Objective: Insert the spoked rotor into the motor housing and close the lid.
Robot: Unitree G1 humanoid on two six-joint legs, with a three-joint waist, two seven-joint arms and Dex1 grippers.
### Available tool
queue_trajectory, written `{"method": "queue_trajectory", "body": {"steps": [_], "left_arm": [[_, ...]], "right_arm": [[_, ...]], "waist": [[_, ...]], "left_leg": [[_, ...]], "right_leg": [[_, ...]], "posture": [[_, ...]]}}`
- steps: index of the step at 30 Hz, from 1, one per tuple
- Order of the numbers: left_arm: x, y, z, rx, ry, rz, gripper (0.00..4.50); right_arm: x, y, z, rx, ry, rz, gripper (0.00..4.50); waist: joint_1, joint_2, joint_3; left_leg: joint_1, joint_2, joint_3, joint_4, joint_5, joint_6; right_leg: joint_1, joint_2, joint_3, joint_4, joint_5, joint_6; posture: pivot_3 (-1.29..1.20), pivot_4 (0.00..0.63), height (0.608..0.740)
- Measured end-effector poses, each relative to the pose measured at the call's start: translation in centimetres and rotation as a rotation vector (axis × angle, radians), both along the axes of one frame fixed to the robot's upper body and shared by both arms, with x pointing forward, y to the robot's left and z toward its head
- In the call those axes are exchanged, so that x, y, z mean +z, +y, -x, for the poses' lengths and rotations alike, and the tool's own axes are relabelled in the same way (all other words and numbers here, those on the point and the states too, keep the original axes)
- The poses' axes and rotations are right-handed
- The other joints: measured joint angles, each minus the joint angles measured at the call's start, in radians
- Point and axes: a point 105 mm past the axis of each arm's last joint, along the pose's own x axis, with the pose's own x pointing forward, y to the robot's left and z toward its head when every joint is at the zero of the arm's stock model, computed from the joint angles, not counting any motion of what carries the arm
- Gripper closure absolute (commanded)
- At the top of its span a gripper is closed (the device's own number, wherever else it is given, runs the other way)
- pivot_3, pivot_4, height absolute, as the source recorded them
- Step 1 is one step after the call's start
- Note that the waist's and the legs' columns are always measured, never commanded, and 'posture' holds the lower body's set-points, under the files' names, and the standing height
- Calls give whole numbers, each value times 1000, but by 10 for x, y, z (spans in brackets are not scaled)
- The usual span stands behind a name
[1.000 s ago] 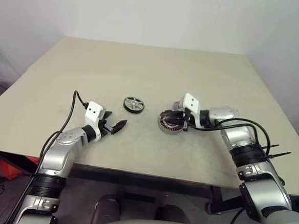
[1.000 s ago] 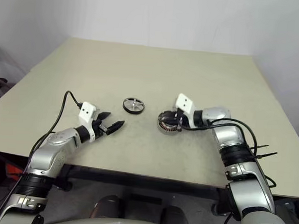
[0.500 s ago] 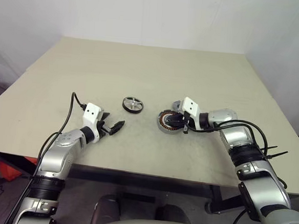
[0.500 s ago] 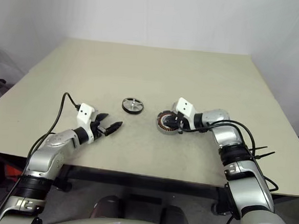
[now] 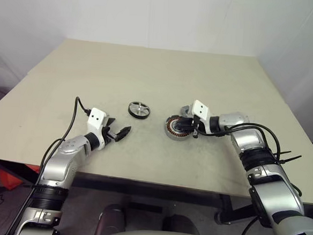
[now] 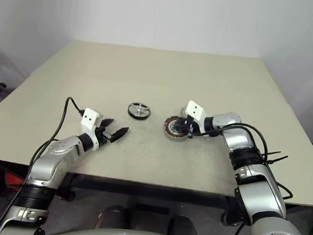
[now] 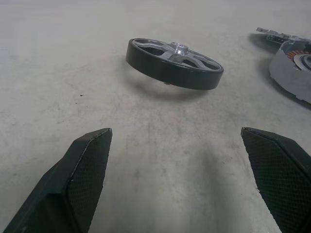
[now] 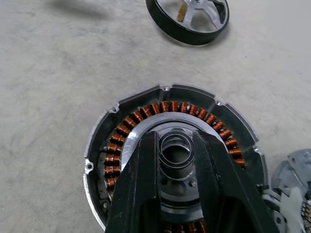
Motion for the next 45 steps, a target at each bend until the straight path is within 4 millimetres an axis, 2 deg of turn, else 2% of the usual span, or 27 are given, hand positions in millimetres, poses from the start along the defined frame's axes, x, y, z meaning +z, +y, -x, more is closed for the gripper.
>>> {"method": "queue_trajectory", "body": {"steps": [4, 12, 17, 20, 27, 36, 39, 45], "left_arm": [[0, 0, 0, 5, 1, -1, 0], [-4, 2, -1, 18, 13, -4, 0], [-6, 3, -2, 26, 20, -11, 0], [-7, 3, -2, 26, 21, -15, 0], [-8, 3, -2, 30, 25, -18, 0], [-10, 6, -3, 49, 25, -40, 0], [-10, 6, -3, 53, 26, -44, 0], [-7, 5, -6, 73, 21, -27, 0]], "right_arm": [[-1, -2, -1, -3, 4, 0, 3949], [3, -6, 0, -7, 16, -7, 1333], [8, 5, 7, 38, 18, -48, 1333], [15, 9, 6, 40, 5, -62, 1925], [9, 4, 4, -3, 28, -61, 4417], [6, 2, 0, -20, 1, -44, 4463], [-2, 4, -6, -57, -4, -41, 4463], [-1, 4, -6, -58, -9, -45, 4463]], "waist": [[0, 0, 0], [1, 0, 0], [0, 0, 0], [1, 0, 0], [1, 0, 0], [1, 0, 0], [0, 0, 0], [0, 0, 0]], "left_leg": [[0, 0, 0, 0, 0, 0], [0, 0, 0, 0, 0, 0], [-2, 0, 0, -1, 0, 0], [-2, 0, 0, -1, 0, 0], [-2, 0, 0, -1, 0, 0], [-2, 0, 0, -1, 0, 0], [-2, 0, 0, -1, 0, 0], [0, 0, 0, -1, 0, 0]], "right_leg": [[0, 0, 0, 0, 0, 0], [0, 0, 0, 0, 0, 0], [-3, 0, 0, 0, 0, 0], [-3, 0, 0, 0, 0, 0], [-3, 0, 0, 0, 0, 0], [-3, 0, 0, 0, 0, 0], [-2, 0, 0, 0, 0, 0], [-1, 0, 0, 0, 0, 0]], "posture": [[0, 0, 740], [0, 0, 740], [0, 0, 740], [0, 0, 740], [0, 0, 740], [0, 0, 740], [0, 0, 740], [0, 0, 740]]}}
